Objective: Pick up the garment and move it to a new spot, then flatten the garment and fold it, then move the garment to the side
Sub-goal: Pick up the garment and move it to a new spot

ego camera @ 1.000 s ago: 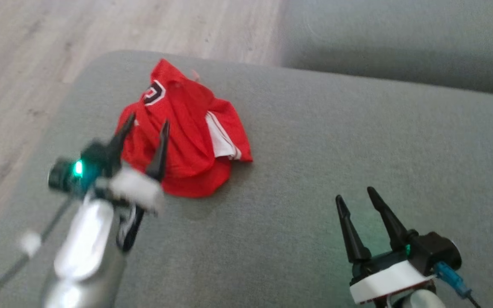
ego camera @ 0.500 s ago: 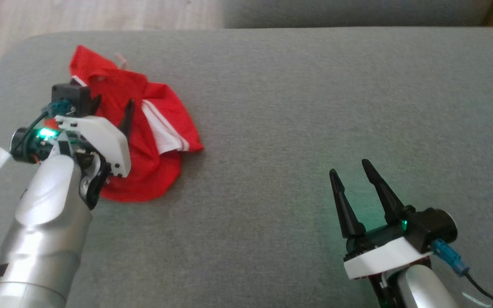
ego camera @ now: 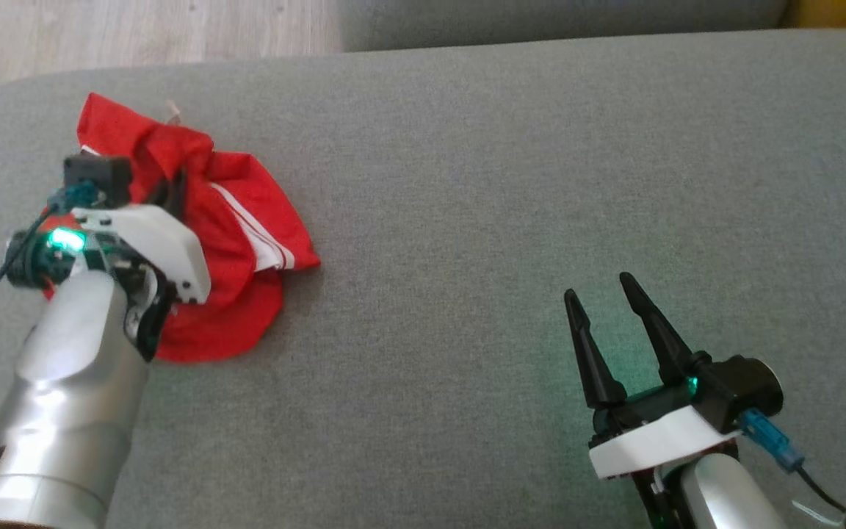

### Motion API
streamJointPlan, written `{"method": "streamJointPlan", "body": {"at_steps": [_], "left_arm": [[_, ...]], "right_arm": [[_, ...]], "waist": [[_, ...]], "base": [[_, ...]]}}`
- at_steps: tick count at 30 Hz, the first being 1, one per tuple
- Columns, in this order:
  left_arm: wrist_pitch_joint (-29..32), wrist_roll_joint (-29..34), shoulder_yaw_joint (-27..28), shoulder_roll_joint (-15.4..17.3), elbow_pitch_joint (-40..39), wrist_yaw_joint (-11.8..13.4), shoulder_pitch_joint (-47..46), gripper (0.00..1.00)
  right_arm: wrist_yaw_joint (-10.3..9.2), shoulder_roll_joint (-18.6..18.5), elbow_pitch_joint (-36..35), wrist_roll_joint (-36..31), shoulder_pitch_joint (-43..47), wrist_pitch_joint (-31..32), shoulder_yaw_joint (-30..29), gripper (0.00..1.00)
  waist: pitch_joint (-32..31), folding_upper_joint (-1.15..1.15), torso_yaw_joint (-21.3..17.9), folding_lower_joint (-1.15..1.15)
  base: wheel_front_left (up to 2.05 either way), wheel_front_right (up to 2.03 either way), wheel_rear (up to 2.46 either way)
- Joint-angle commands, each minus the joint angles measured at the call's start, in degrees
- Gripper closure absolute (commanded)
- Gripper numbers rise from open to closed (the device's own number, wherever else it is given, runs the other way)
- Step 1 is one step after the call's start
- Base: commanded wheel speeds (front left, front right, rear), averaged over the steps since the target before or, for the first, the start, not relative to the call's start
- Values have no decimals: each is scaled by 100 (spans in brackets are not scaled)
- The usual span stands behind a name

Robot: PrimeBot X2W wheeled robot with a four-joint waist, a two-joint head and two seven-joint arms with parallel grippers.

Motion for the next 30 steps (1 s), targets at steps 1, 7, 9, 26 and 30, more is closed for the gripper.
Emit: {"method": "streamJointPlan", "body": {"at_steps": [1,7,9,26,30], "left_arm": [[-234,-71,146,212,-260,12,-406,100],[-1000,-482,-7,117,-952,10,-587,100],[-1093,-544,-54,130,-1108,10,-619,100],[-1055,-1107,-467,25,-3523,102,-581,100],[-868,-1173,-600,-149,-3960,175,-549,100]], "right_arm": [[-4,-30,-143,10,-144,-63,140,0],[-4,-30,-118,25,-28,-63,102,0],[-4,-30,-114,30,-8,-63,99,0],[-4,-30,-119,205,78,-63,96,0],[-4,-30,-133,236,36,-63,28,0]], "waist": [[-77,0,22,0],[-348,0,111,0],[-393,0,127,0],[-877,0,-377,0],[-868,0,-742,0]], "base": [[0,0,0],[0,0,0],[0,0,0],[0,0,0],[0,0,0]]}}
